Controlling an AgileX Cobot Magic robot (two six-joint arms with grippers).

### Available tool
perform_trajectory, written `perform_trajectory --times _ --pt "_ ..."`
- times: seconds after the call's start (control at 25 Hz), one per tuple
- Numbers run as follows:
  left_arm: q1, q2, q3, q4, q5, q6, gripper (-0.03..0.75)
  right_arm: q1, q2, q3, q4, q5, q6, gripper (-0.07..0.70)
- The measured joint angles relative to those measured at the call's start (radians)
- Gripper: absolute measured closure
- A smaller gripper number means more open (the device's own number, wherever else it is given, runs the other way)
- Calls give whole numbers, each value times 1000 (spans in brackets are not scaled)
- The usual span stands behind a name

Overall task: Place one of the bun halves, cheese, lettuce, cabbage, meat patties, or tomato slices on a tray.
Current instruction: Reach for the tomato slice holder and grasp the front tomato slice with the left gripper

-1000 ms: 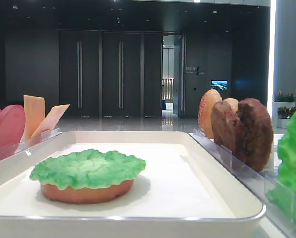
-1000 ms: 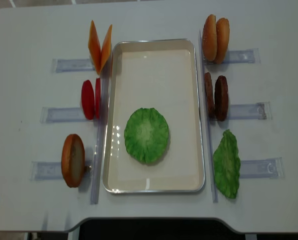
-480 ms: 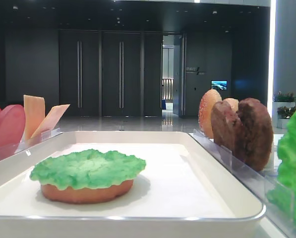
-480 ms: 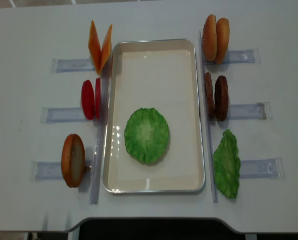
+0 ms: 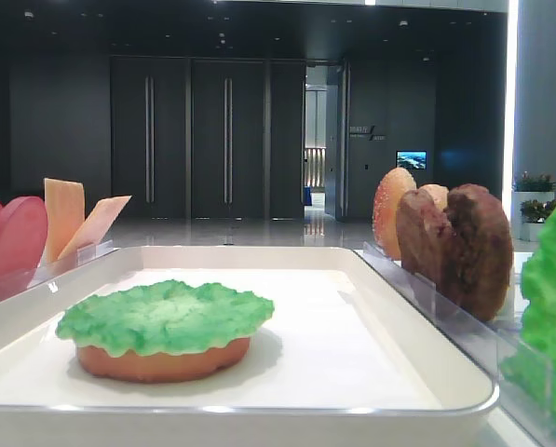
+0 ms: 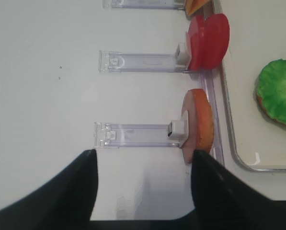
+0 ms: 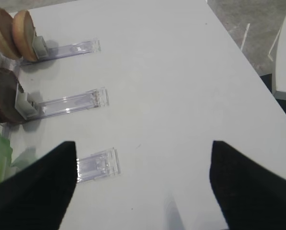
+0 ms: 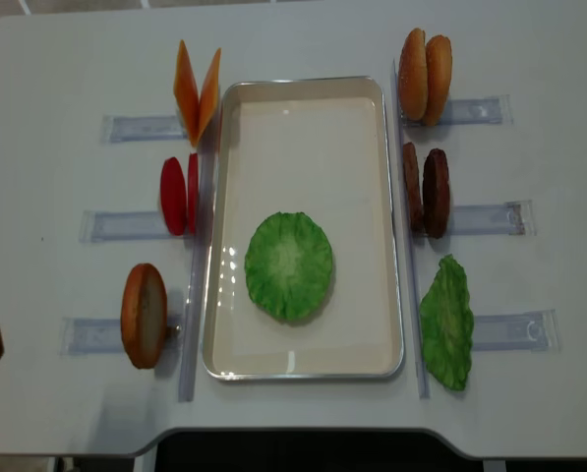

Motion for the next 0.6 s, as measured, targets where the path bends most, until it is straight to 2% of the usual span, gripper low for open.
perform_trajectory --times 0.6 --pt "0 653 -230 -110 -17 37 245 0 0 0 0 0 0 92"
